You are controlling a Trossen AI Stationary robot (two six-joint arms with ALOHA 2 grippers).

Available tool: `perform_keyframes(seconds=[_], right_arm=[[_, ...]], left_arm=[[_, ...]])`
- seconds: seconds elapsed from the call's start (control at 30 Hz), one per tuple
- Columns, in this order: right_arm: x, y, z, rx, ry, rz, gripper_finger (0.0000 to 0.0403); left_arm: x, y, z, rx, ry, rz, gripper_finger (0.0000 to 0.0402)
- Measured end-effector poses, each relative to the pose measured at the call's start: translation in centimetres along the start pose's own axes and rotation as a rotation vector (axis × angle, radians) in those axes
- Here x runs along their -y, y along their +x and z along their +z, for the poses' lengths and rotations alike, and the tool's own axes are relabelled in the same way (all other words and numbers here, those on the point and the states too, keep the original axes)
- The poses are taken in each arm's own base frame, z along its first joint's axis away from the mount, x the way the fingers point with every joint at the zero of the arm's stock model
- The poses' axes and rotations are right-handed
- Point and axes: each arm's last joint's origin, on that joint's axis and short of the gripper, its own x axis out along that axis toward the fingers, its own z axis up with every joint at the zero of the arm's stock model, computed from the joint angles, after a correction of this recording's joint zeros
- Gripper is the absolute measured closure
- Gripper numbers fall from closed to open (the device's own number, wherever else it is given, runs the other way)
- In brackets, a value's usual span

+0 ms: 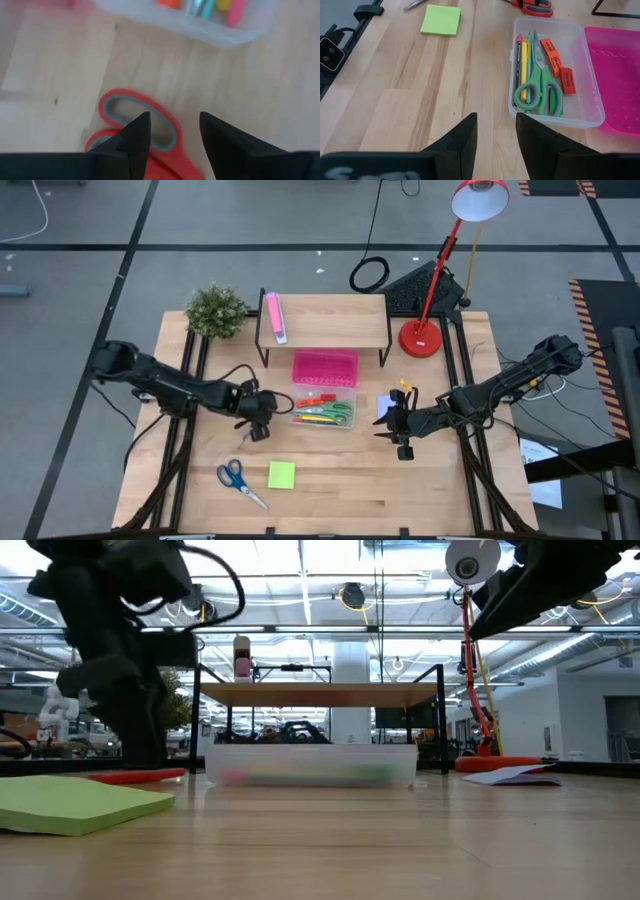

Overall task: Pack school essentials
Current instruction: Put the red scissors into the supply box

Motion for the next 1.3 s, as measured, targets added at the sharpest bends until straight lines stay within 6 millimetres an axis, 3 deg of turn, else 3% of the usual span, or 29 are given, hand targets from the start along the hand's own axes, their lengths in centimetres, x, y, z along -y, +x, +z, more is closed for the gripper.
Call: perform_keyframes(seconds=[0.37, 0.7, 0.97, 1.13, 1.3], right_arm=[[0.0, 0.0, -0.1, -0.011, -0.019, -0.002, 0.0273], [0.0, 0.0, -0.1, -0.012, -0.019, -0.002, 0.0273], [0.0, 0.0, -0.1, -0.007, -0.015, -0.002, 0.0273], [0.0, 0.0, 0.1, 0.016, -0.008, -0.004, 0.0273], [0.1, 0.0, 0.6, 0.068, 0.000, -0.025, 0.0273]], left_arm=[[-0.5, 2.4, -0.2, -0.088, -0.109, 0.058, 0.0267], [-0.4, 3.1, -0.4, -0.120, -0.121, 0.067, 0.0387], [0.0, 1.3, -0.7, -0.053, -0.119, 0.088, 0.0371], [0.3, -0.6, -0.1, 0.007, -0.116, 0.065, 0.0390], [0.8, -2.3, 1.4, 0.097, -0.095, 0.047, 0.0382]])
